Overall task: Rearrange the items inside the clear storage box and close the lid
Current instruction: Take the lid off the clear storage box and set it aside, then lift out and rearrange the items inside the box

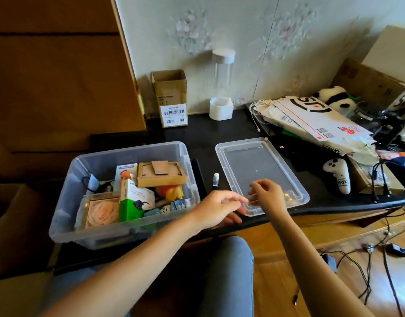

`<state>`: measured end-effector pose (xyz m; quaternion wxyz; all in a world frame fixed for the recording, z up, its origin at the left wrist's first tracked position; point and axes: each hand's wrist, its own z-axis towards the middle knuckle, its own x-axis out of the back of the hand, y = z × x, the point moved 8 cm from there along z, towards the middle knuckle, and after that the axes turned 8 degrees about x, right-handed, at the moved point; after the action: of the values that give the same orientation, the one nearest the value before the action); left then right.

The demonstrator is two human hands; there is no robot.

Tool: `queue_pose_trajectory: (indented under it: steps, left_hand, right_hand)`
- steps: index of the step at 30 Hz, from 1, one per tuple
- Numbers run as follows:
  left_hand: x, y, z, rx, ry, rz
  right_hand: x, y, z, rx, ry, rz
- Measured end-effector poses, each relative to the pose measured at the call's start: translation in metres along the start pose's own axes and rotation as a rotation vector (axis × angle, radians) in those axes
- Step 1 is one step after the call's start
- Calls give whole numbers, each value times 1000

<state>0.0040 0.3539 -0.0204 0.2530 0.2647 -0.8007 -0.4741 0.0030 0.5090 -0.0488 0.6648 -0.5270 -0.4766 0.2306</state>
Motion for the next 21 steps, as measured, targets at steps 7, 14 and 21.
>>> queue_pose_trajectory:
  steps: [7,14,21]
  left_hand:
    - [118,14,-69,-157,321,-83]
    - [226,-36,-119,-51,691,26]
    - [250,-70,-125,2,730,212]
  right_hand:
    - [-82,-81,-10,160,-167,76]
    - [-162,-137,-19,394,-316,-175]
    - [-152,-137,-4,389,-96,-235]
